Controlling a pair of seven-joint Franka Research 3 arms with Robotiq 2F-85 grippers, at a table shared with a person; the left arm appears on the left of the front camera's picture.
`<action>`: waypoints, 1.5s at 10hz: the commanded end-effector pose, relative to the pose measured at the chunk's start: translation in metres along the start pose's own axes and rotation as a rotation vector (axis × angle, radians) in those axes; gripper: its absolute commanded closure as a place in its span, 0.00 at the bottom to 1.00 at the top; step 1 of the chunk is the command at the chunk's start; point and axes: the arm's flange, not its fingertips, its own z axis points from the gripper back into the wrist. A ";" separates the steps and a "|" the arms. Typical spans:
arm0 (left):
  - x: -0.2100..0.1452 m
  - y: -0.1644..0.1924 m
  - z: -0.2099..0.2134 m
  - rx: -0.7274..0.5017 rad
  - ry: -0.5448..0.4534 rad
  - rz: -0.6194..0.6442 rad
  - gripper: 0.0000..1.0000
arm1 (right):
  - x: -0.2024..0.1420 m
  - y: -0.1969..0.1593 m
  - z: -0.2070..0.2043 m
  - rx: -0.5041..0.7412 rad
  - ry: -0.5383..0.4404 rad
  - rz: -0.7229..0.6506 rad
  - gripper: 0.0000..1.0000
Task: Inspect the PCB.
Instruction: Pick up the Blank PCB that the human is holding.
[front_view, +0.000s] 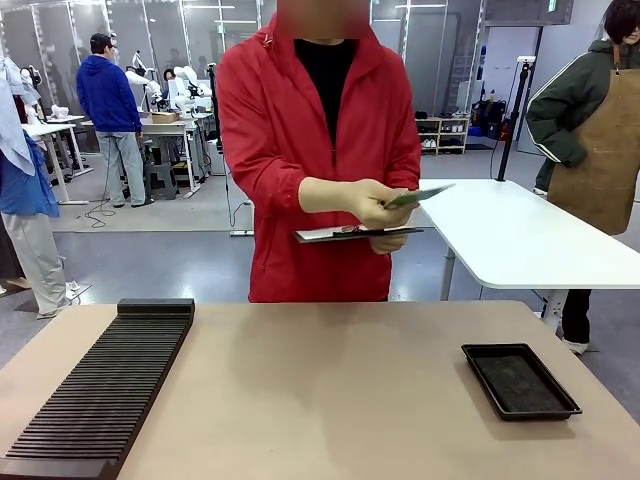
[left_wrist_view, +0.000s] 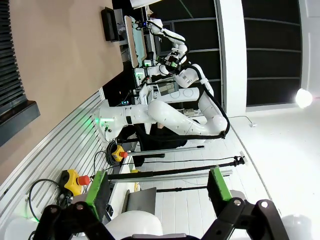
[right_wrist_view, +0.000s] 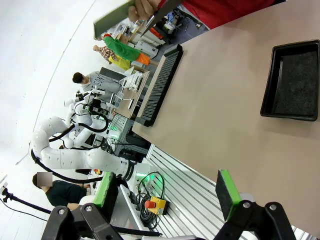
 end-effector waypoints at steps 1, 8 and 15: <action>0.001 -0.001 0.002 0.004 -0.002 0.002 0.00 | 0.001 0.002 0.002 0.011 -0.013 0.014 0.00; 0.001 -0.001 0.002 0.004 -0.002 0.002 0.00 | 0.012 0.016 0.004 0.064 0.027 -0.038 0.00; 0.001 -0.001 0.002 0.004 -0.002 0.002 0.00 | 0.122 0.091 -0.104 0.206 0.204 -0.407 0.00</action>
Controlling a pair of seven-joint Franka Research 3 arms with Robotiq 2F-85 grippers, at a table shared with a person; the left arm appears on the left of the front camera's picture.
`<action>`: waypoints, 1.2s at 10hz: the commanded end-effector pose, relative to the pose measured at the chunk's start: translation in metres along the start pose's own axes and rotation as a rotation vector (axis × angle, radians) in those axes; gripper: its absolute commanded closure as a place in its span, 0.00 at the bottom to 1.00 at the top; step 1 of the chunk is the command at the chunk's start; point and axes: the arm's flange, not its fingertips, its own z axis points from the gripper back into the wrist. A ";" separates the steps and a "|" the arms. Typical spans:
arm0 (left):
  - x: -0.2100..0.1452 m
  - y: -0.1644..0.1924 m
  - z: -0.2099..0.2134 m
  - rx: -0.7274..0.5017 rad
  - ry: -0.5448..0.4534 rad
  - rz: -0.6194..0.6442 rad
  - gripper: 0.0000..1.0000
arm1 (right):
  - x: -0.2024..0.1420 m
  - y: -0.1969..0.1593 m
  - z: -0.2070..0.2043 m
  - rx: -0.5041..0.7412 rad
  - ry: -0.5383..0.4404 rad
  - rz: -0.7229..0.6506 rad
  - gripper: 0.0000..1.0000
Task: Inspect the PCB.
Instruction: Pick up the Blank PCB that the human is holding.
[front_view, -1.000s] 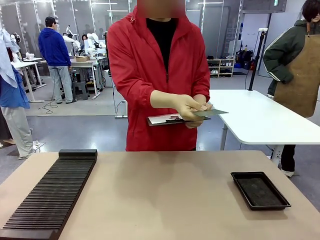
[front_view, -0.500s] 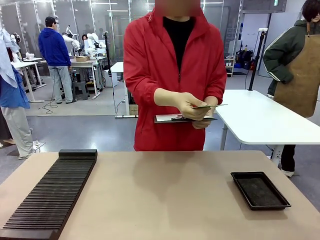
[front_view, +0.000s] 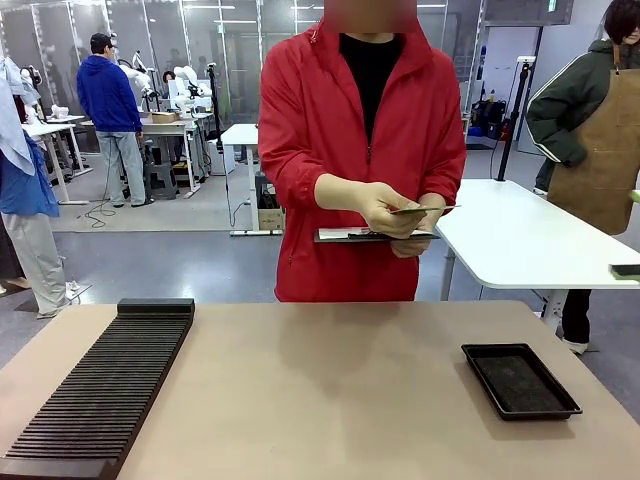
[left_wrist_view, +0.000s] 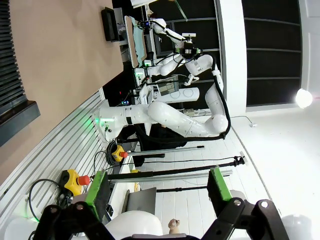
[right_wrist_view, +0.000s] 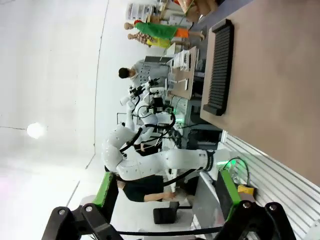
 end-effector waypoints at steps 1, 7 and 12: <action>0.001 -0.001 0.002 0.004 -0.001 0.002 0.00 | 0.028 0.011 -0.026 0.022 0.045 -0.075 0.00; 0.001 -0.001 0.002 0.004 -0.001 0.002 0.00 | 0.076 0.012 -0.111 0.047 0.086 -0.239 0.00; 0.001 -0.001 0.002 0.004 -0.001 0.002 0.00 | 0.101 -0.004 -0.167 0.046 0.107 -0.314 0.00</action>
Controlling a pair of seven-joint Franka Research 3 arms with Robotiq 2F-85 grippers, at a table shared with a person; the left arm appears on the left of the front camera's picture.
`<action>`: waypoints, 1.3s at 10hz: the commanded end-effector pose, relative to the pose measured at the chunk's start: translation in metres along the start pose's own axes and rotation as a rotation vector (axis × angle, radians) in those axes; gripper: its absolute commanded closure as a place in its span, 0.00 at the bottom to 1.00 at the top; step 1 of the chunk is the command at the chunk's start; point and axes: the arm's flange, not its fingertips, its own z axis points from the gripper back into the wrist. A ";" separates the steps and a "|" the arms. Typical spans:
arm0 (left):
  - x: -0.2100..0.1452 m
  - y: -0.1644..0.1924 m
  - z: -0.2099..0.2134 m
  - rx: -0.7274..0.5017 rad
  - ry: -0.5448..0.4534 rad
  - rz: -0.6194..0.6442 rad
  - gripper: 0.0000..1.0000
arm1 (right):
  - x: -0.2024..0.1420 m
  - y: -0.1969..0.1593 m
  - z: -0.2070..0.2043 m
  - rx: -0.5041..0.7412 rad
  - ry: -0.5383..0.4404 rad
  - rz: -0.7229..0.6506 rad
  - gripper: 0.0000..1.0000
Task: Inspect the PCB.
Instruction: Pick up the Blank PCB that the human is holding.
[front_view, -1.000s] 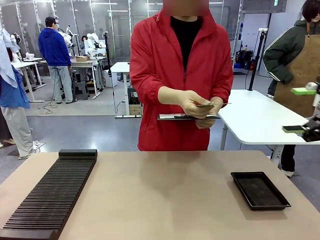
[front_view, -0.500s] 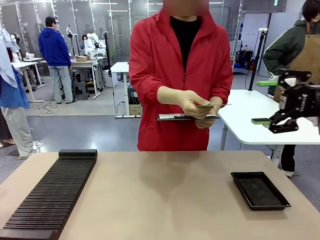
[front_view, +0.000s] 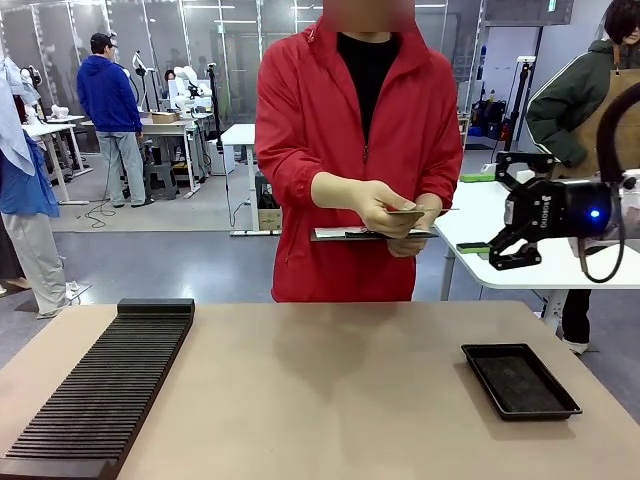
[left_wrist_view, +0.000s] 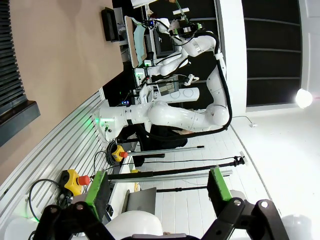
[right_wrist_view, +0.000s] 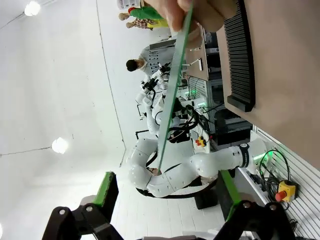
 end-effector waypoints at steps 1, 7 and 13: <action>0.001 -0.001 0.002 0.004 -0.001 0.002 0.00 | 0.019 0.007 -0.018 0.014 -0.004 -0.057 0.00; 0.001 -0.001 0.002 0.004 -0.001 0.002 0.00 | 0.035 -0.001 -0.041 0.039 0.015 -0.110 0.20; 0.001 -0.001 0.002 0.004 -0.001 0.002 0.00 | 0.034 -0.002 -0.042 0.041 0.021 -0.110 0.79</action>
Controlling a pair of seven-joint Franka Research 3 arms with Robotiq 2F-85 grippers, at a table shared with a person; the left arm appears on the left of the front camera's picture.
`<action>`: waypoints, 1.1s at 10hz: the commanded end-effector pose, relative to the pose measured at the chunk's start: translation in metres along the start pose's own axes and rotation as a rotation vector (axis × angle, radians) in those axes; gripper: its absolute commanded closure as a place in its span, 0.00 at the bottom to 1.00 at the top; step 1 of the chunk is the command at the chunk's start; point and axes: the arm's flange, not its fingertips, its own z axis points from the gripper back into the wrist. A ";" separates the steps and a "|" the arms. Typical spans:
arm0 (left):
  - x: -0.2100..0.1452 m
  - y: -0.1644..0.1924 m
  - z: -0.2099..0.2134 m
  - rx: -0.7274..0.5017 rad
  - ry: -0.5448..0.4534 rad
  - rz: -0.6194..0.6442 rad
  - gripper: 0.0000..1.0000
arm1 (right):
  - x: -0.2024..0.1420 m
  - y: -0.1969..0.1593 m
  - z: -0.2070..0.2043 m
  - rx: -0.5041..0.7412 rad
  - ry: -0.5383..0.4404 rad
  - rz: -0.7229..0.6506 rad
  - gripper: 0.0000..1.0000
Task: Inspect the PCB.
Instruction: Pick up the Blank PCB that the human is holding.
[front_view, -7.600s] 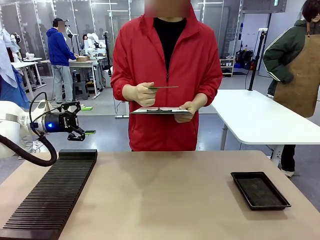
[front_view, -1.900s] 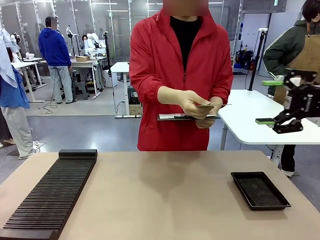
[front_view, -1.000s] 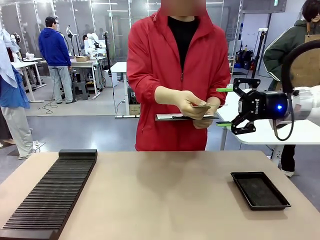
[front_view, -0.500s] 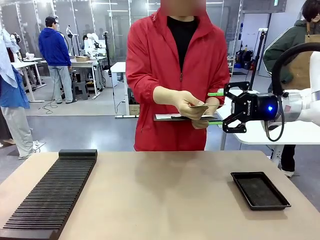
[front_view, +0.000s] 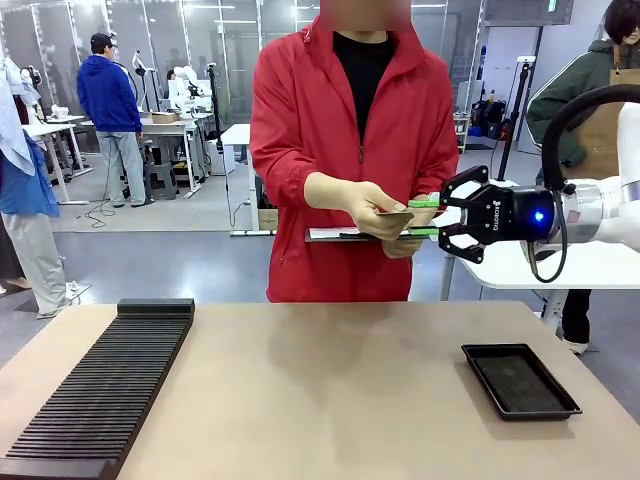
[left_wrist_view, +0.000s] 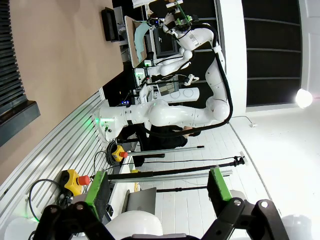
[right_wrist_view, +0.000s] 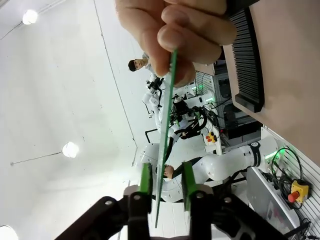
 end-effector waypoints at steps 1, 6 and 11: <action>0.001 -0.001 0.002 0.004 -0.001 0.002 0.00 | 0.003 0.007 -0.005 0.016 -0.007 -0.027 0.89; 0.001 -0.001 0.002 0.004 -0.001 0.002 0.00 | 0.002 0.010 -0.006 0.012 -0.008 -0.018 1.00; 0.001 -0.001 0.002 0.004 -0.001 0.002 0.00 | 0.000 0.001 -0.001 0.000 0.001 0.002 1.00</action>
